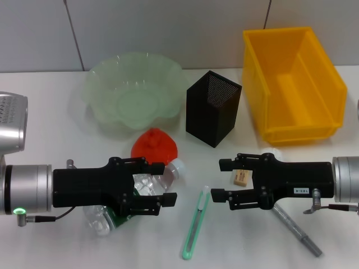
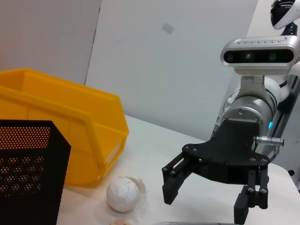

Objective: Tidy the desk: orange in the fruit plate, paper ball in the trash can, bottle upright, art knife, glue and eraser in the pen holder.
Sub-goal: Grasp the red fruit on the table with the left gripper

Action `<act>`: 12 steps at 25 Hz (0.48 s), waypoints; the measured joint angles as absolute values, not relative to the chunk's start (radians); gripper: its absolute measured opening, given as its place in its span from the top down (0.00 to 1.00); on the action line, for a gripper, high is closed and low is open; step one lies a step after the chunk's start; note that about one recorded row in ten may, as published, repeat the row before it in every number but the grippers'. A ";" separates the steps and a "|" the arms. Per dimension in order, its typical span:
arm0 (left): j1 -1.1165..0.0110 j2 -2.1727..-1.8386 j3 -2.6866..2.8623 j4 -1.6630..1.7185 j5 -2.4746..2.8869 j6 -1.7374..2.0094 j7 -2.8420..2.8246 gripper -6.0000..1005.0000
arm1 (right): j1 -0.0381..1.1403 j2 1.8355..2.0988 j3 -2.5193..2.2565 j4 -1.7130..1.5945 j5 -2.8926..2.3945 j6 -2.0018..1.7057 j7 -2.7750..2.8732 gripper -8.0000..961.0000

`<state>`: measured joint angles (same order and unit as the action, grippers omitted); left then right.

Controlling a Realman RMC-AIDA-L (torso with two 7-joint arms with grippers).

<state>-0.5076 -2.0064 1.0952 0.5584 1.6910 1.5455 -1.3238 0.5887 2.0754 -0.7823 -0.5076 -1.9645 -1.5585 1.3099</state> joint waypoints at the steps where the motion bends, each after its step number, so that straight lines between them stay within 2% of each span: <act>1: -0.508 -2.006 1.095 0.558 1.691 1.545 -1.324 0.22 | 0.589 2.075 -0.782 -0.508 -1.964 -1.559 1.310 0.14; 12: -0.508 -2.004 1.097 0.558 1.691 1.547 -1.329 0.22 | 0.591 2.075 -0.782 -0.507 -1.965 -1.559 1.308 0.14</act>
